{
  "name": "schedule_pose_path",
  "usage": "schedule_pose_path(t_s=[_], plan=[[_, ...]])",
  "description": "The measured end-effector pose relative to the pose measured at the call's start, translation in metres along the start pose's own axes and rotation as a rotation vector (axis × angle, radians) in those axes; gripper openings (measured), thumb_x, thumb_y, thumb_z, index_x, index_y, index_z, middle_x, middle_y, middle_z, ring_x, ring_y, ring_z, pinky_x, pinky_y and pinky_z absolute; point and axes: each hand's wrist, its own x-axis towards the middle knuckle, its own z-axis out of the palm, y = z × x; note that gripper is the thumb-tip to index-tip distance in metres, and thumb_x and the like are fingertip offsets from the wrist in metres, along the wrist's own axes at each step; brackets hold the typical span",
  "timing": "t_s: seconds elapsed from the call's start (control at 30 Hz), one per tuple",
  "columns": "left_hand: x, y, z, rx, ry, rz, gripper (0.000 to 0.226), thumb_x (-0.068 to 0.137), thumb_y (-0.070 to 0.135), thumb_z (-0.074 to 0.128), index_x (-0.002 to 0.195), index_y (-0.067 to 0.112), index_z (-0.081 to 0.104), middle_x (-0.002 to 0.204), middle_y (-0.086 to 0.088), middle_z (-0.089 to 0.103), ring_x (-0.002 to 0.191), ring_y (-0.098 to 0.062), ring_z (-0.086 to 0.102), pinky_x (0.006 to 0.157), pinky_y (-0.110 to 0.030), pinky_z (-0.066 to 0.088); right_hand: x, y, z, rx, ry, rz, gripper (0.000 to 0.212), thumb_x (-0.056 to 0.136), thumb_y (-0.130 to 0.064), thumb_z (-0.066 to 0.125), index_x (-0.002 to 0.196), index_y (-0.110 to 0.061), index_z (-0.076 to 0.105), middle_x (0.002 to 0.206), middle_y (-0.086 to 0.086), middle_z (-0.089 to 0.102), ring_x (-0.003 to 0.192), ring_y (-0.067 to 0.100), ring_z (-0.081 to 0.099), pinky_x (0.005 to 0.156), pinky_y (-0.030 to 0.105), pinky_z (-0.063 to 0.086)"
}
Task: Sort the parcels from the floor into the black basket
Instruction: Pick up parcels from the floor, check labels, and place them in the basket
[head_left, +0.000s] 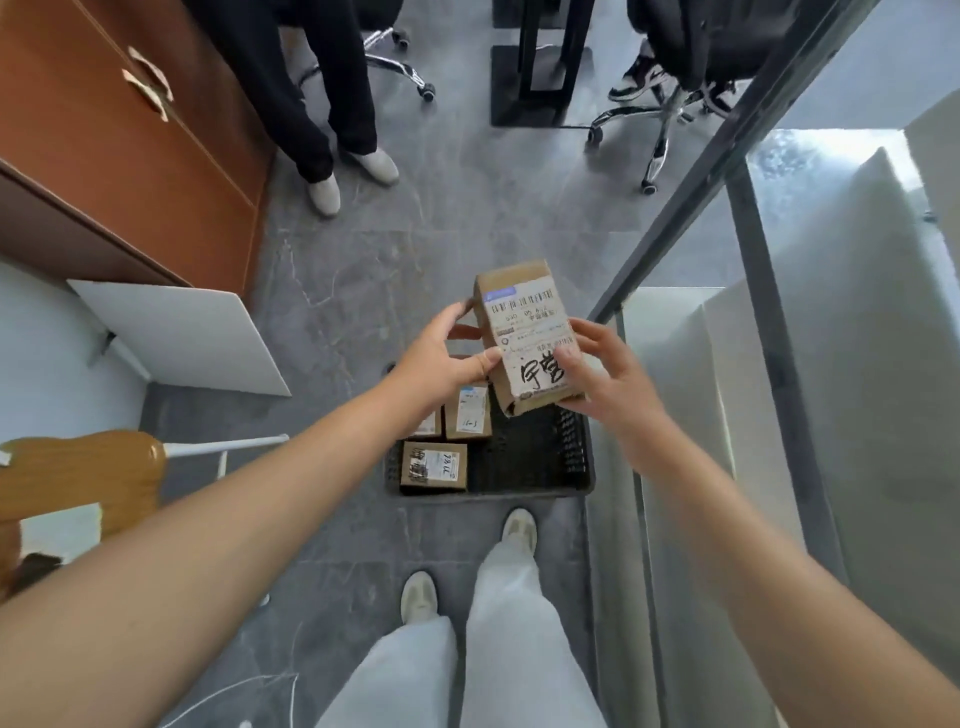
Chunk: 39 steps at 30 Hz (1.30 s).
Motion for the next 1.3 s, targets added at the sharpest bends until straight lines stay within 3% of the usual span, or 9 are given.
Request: schedule_pose_path(t_s=[0.13, 0.2, 0.3, 0.5, 0.67, 0.83, 0.9, 1.13, 1.3], plan=[[0.061, -0.049, 0.036, -0.07, 0.02, -0.093, 0.046, 0.09, 0.016, 0.07, 0.133, 0.01, 0.056, 0.129, -0.004, 0.063, 0.118, -0.018, 0.06, 0.107, -0.041, 0.046, 0.042, 0.068, -0.015, 0.096, -0.011, 0.114, 0.079, 0.08, -0.03, 0.076, 0.145, -0.045, 0.034, 0.137, -0.003, 0.053, 0.107, 0.015, 0.069, 0.086, 0.044, 0.059], [0.086, -0.084, 0.057, -0.095, 0.013, -0.143, 0.04, 0.091, 0.009, 0.067, 0.129, 0.007, 0.06, 0.125, -0.006, 0.066, 0.116, -0.02, 0.063, 0.104, -0.039, 0.048, 0.061, 0.108, -0.016, 0.085, -0.04, 0.198, 0.085, 0.077, -0.033, 0.077, 0.145, -0.051, 0.029, 0.134, -0.002, 0.057, 0.111, 0.017, 0.067, 0.089, 0.047, 0.057], [0.115, -0.146, 0.09, -0.105, 0.021, -0.216, 0.038, 0.092, 0.01, 0.064, 0.13, 0.012, 0.062, 0.126, -0.003, 0.066, 0.115, -0.019, 0.063, 0.103, -0.039, 0.049, 0.089, 0.173, -0.017, 0.047, -0.071, 0.299, 0.077, 0.088, -0.025, 0.072, 0.145, -0.053, 0.028, 0.129, -0.005, 0.063, 0.113, 0.015, 0.066, 0.09, 0.045, 0.056], [0.153, -0.268, 0.157, -0.114, -0.03, -0.413, 0.051, 0.096, 0.007, 0.053, 0.145, 0.017, 0.047, 0.139, 0.007, 0.054, 0.123, -0.01, 0.054, 0.099, -0.021, 0.042, 0.152, 0.3, -0.01, -0.114, -0.112, 0.442, 0.064, 0.099, -0.012, 0.056, 0.147, -0.044, 0.029, 0.122, -0.007, 0.067, 0.098, 0.003, 0.069, 0.075, 0.023, 0.058], [0.191, -0.347, 0.194, -0.074, -0.078, -0.531, 0.041, 0.097, 0.008, 0.049, 0.135, 0.022, 0.058, 0.121, 0.009, 0.064, 0.094, -0.007, 0.055, 0.067, -0.015, 0.044, 0.201, 0.383, 0.001, -0.295, -0.158, 0.473, 0.061, 0.1, -0.016, 0.054, 0.151, -0.036, 0.027, 0.122, -0.014, 0.064, 0.088, -0.01, 0.066, 0.063, 0.007, 0.049], [0.228, -0.409, 0.209, -0.004, -0.1, -0.654, 0.033, 0.093, 0.008, 0.051, 0.117, 0.022, 0.068, 0.115, 0.0, 0.071, 0.098, -0.019, 0.066, 0.083, -0.036, 0.058, 0.245, 0.447, 0.018, -0.364, -0.169, 0.551, 0.062, 0.098, -0.008, 0.055, 0.151, -0.028, 0.028, 0.135, -0.003, 0.06, 0.111, 0.01, 0.062, 0.078, 0.015, 0.049], [0.236, -0.427, 0.216, 0.001, -0.077, -0.699, 0.032, 0.092, 0.008, 0.051, 0.115, 0.021, 0.068, 0.115, -0.003, 0.071, 0.097, -0.025, 0.068, 0.081, -0.043, 0.06, 0.258, 0.468, 0.029, -0.4, -0.19, 0.575, 0.062, 0.097, -0.005, 0.055, 0.15, -0.025, 0.03, 0.137, 0.0, 0.058, 0.119, 0.014, 0.059, 0.088, 0.024, 0.048], [0.252, -0.476, 0.223, 0.035, 0.031, -0.786, 0.03, 0.097, 0.01, 0.049, 0.121, 0.016, 0.065, 0.118, -0.005, 0.068, 0.094, -0.027, 0.067, 0.08, -0.043, 0.06, 0.286, 0.52, 0.067, -0.442, -0.171, 0.621, 0.057, 0.096, -0.007, 0.056, 0.147, -0.023, 0.035, 0.138, 0.001, 0.056, 0.116, 0.017, 0.058, 0.093, 0.032, 0.051], [0.258, -0.496, 0.231, -0.043, 0.2, -0.743, 0.031, 0.098, 0.016, 0.054, 0.128, 0.021, 0.061, 0.115, -0.003, 0.068, 0.096, -0.025, 0.068, 0.078, -0.045, 0.06, 0.296, 0.532, 0.068, -0.376, -0.106, 0.647, 0.055, 0.098, -0.014, 0.057, 0.147, -0.023, 0.034, 0.134, 0.004, 0.058, 0.096, 0.012, 0.064, 0.072, 0.025, 0.054]])
